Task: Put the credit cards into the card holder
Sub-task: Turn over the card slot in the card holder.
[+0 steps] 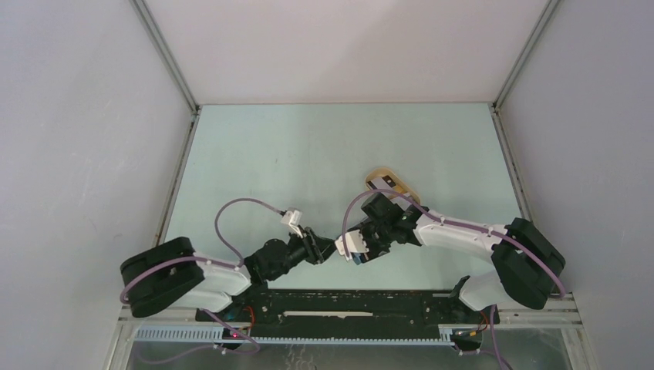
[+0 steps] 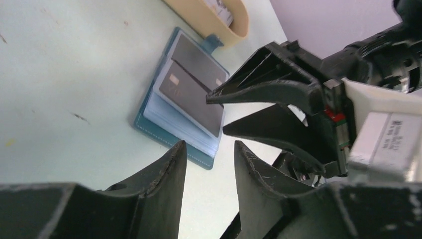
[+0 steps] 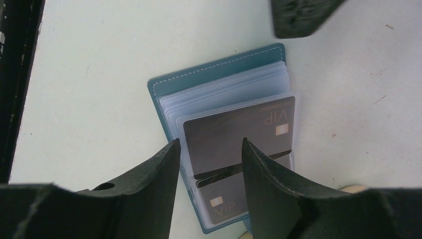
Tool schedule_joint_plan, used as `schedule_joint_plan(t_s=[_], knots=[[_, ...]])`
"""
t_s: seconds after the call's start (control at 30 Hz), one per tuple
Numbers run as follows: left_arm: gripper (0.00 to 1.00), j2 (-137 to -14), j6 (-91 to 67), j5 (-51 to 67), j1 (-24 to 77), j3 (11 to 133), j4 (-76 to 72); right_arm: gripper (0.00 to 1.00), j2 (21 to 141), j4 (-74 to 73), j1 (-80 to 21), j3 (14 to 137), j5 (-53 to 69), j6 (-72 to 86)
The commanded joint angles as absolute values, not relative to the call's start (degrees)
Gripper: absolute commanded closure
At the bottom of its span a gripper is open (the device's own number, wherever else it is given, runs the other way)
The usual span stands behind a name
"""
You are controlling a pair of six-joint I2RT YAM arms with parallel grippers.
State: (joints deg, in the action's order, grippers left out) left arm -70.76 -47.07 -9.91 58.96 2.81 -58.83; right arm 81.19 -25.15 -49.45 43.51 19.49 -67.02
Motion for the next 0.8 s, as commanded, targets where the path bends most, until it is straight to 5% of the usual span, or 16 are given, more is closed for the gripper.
schedule_joint_plan(t_s=[0.0,0.77], knots=[[0.55,-77.32,-53.59,-7.31,58.84,5.18,-68.6,0.44,79.36,-23.29,-48.7,43.68,19.29,-65.35],[0.5,-100.81,-66.37,-7.6,55.85,11.62,-80.21,0.48,78.49,-22.81,-47.37,43.68,19.62,-64.09]])
